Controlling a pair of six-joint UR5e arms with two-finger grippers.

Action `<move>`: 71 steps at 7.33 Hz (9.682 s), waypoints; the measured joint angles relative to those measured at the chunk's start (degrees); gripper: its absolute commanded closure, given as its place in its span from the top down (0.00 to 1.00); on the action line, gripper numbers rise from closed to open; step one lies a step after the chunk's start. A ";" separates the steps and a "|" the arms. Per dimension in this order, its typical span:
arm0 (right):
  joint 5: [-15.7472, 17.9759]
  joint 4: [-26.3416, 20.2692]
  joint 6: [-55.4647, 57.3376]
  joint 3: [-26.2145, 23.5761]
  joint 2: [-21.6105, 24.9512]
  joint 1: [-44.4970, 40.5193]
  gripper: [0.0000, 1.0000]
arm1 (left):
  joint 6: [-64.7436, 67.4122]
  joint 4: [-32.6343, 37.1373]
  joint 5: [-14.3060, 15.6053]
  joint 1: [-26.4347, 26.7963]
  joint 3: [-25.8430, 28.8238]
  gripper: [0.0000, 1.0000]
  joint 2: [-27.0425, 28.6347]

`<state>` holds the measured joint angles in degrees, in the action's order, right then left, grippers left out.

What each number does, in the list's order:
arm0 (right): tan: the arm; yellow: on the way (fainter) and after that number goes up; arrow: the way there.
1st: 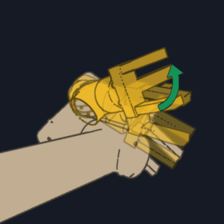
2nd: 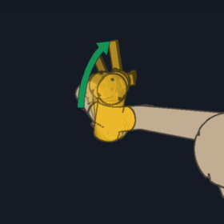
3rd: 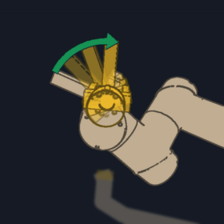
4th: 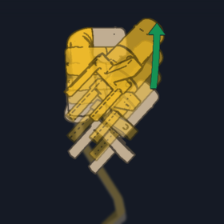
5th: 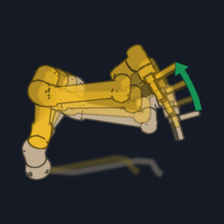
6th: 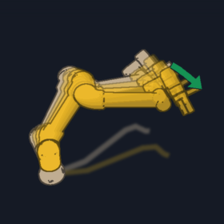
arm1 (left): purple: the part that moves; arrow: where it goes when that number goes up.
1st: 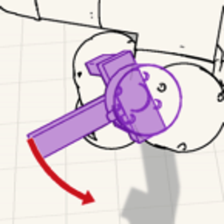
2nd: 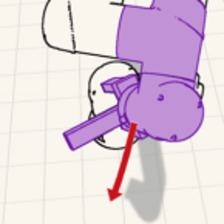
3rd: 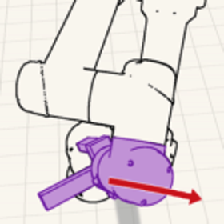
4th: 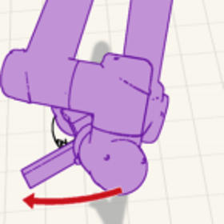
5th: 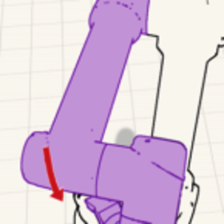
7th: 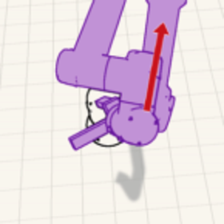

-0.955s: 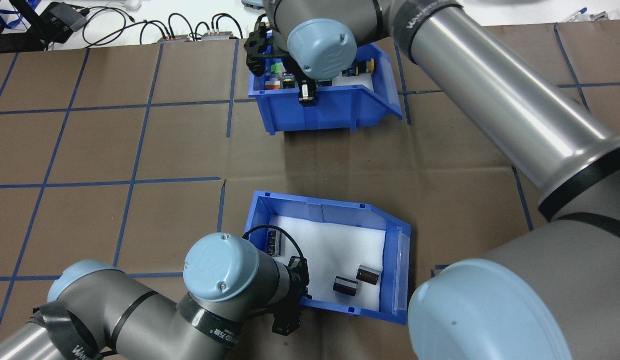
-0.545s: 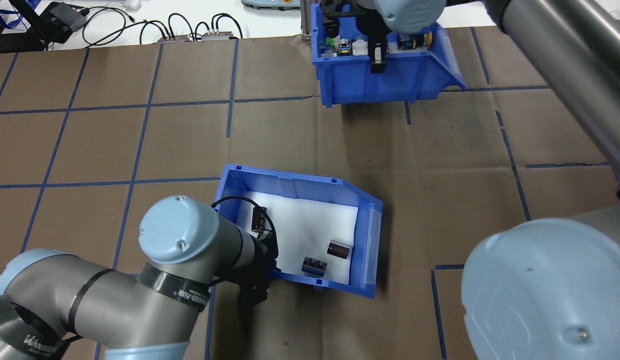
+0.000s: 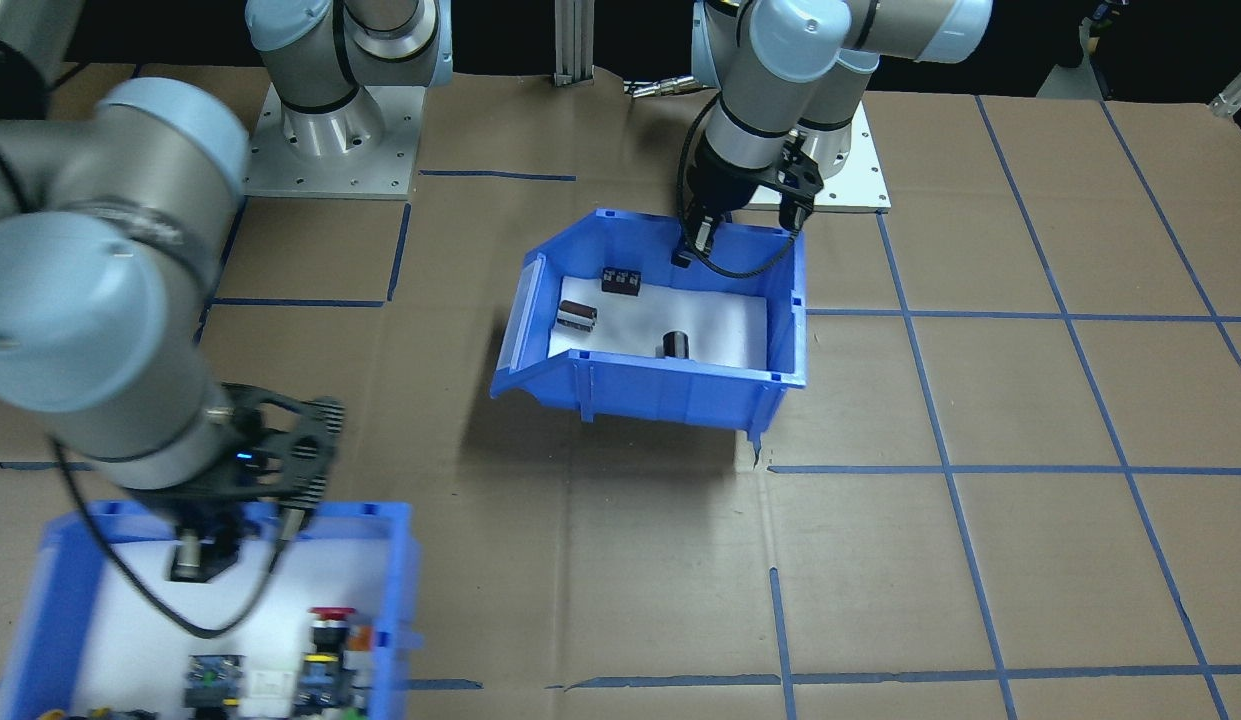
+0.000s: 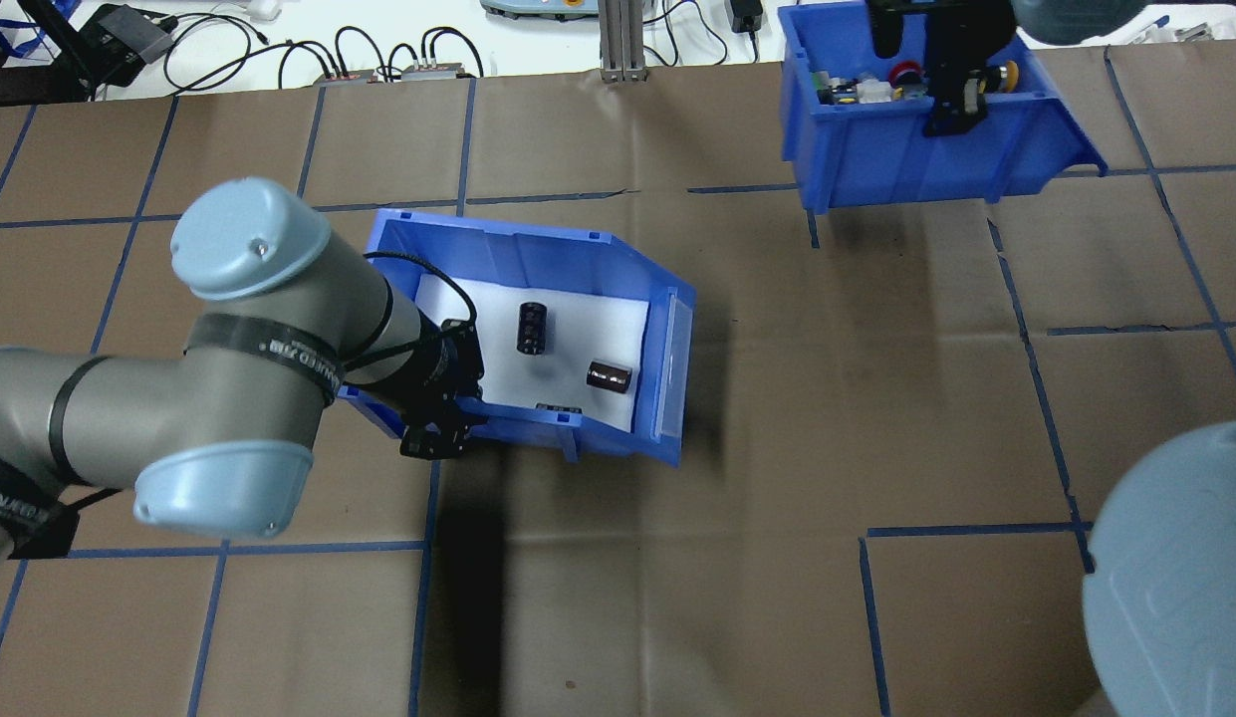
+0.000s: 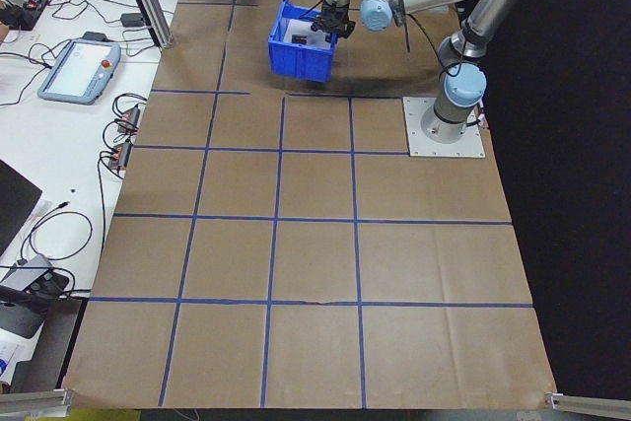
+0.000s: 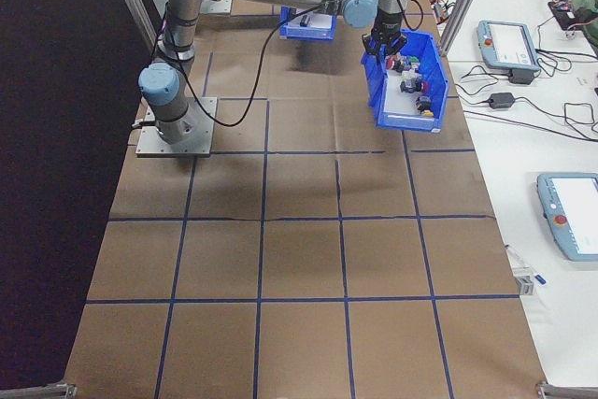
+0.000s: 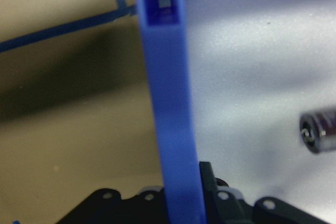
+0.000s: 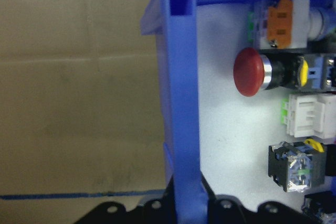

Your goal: Place battery box in front

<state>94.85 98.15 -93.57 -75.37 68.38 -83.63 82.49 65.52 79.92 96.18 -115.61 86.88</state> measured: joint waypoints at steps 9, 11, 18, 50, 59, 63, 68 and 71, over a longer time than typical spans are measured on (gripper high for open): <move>-0.21 14.49 -10.50 -38.51 27.26 8.08 0.04 | 18.49 -4.75 -0.68 8.20 36.04 0.05 35.69; -0.90 15.06 -10.66 -40.61 28.53 8.05 0.04 | 19.28 -4.92 -1.36 9.52 37.69 0.09 37.71; -3.30 15.05 -10.93 -41.00 28.65 8.05 0.05 | 20.98 -3.62 -3.61 8.89 37.39 0.99 37.79; -3.14 6.59 36.47 -35.43 27.19 -33.99 1.00 | -91.98 27.65 10.95 -7.85 14.51 1.00 -10.53; -4.73 1.96 86.11 -20.42 24.95 -7.12 1.00 | -92.07 27.51 10.95 -7.85 14.53 1.00 -10.49; -1.06 -4.25 101.67 -13.56 19.82 -6.96 1.00 | -92.40 27.41 10.98 -7.85 14.19 1.00 -10.51; -2.93 -4.67 101.85 -14.50 19.60 -6.94 1.00 | -92.51 27.44 10.96 -7.85 14.00 1.00 -10.42; -2.98 -4.71 101.63 -14.54 19.61 -6.94 1.00 | -92.49 27.47 10.86 -7.85 14.14 1.00 -10.27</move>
